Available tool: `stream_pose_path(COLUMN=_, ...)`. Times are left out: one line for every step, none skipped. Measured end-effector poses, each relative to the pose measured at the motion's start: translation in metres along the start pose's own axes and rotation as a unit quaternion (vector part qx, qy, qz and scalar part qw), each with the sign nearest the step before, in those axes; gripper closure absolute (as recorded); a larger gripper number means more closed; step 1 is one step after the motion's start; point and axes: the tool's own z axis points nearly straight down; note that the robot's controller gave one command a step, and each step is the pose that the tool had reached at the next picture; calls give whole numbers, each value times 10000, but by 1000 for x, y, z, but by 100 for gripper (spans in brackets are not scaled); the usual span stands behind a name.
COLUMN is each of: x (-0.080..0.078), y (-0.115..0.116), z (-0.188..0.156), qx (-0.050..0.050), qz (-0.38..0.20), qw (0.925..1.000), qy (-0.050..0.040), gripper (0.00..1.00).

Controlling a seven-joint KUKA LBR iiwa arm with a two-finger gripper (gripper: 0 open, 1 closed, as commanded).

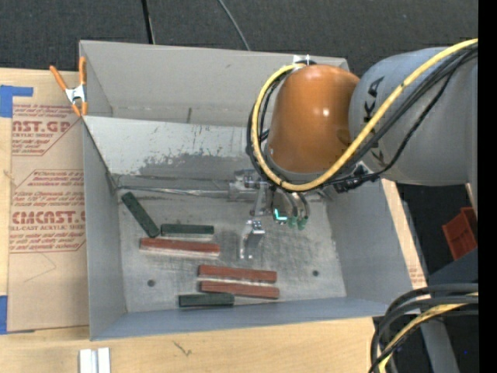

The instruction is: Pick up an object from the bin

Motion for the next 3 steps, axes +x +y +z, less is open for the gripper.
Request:
stream_pose_path(x=-2, y=0, z=-4, qx=-2, qz=5, qw=10000, qy=-37, gripper=0)
stream_pose_path(x=17, y=1, z=62, qx=-3, qz=30, qw=10000, qy=-51, gripper=0)
stream_pose_path(x=-9, y=25, z=117, qx=-4, qz=263, qw=9997, qy=-25, gripper=100)
